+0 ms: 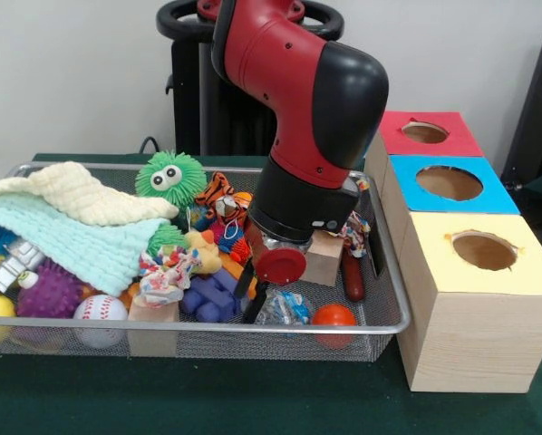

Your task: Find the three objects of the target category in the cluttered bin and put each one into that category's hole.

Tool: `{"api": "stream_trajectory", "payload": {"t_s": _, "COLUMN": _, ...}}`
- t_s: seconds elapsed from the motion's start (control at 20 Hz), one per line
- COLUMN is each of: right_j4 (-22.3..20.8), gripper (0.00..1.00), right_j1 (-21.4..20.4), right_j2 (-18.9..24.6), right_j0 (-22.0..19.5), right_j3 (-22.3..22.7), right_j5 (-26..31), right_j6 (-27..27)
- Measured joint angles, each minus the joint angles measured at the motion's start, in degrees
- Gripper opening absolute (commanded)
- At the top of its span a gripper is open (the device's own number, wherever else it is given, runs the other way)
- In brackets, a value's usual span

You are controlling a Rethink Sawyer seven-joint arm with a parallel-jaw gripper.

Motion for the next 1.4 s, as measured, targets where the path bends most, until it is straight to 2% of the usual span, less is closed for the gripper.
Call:
{"api": "stream_trajectory", "payload": {"t_s": 0.95, "right_j4": 0.00, "gripper": 1.00, "right_j1": 0.50, "right_j2": -0.98, "right_j0": -0.55, "right_j3": -0.06, "right_j5": -0.01, "right_j6": 0.00}}
{"api": "stream_trajectory", "payload": {"t_s": 1.4, "right_j4": 0.00, "gripper": 1.00, "right_j1": -0.89, "right_j2": 0.93, "right_j0": -2.04, "right_j3": 0.75, "right_j5": -0.01, "right_j6": 0.00}}
